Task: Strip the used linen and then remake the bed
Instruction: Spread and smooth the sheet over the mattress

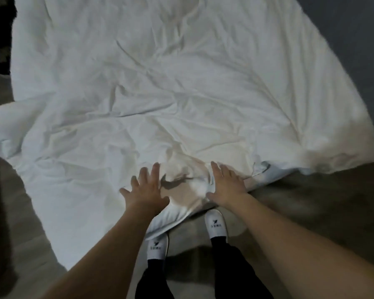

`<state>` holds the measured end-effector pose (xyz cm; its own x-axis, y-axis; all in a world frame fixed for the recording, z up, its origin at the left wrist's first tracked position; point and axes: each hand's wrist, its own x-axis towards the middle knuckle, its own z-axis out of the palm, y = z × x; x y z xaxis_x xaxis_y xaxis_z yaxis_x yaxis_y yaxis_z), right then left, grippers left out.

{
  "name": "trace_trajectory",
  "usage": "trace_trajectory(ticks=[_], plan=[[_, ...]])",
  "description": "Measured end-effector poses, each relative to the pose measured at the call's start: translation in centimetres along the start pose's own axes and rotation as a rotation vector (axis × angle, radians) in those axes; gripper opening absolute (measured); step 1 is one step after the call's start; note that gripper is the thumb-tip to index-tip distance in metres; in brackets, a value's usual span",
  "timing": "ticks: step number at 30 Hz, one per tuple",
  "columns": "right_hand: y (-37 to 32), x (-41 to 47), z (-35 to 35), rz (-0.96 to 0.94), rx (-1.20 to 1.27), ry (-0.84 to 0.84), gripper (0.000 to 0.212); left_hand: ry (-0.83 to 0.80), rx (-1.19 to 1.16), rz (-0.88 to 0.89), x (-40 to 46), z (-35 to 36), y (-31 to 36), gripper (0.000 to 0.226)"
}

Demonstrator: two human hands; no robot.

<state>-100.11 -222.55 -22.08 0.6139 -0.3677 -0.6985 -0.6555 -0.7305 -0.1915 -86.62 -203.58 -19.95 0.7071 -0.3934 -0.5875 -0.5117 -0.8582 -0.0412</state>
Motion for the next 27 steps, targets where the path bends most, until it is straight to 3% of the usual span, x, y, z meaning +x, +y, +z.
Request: trace_trajectory(ticks=[2, 4, 6, 8, 13, 18, 23, 24, 27], plan=[[-1.7, 2.9, 2.4, 0.051, -0.005, 0.077, 0.093, 0.080, 0.023, 0.078, 2.7, 2.5, -1.7, 0.071], [-3.4, 4.5, 3.2, 0.069, -0.034, 0.184, 0.069, 0.072, 0.034, 0.196, 3.8, 2.9, -3.4, 0.045], [-4.6, 4.5, 2.4, 0.056, -0.071, 0.213, 0.043, 0.029, 0.112, 0.314, 3.5, 1.6, -5.2, 0.037], [-6.1, 2.2, 1.6, 0.037, -0.029, 0.144, 0.030, 0.021, 0.194, 0.349, 1.5, -0.9, -7.8, 0.037], [-10.8, -8.7, 2.8, 0.037, 0.021, -0.069, 0.034, -0.141, 0.234, 0.433, -7.4, -4.4, -15.0, 0.040], [-13.7, -16.0, 2.9, 0.074, -0.095, 0.006, 0.051, -0.072, 0.131, 0.443, -13.8, -6.5, -17.3, 0.030], [-18.9, -20.0, 2.4, -0.100, 0.030, 0.180, 0.086, 0.060, 0.047, 0.519, -17.0, -9.8, -17.2, 0.017], [-20.1, -20.6, 2.0, -0.123, 0.042, 0.258, 0.083, 0.095, 0.015, 0.538, -17.6, -10.3, -17.4, 0.013], [-23.0, -21.7, 0.5, -0.146, 0.002, 0.479, 0.045, 0.222, -0.117, 0.557, -19.2, -10.4, -18.6, 0.013]])
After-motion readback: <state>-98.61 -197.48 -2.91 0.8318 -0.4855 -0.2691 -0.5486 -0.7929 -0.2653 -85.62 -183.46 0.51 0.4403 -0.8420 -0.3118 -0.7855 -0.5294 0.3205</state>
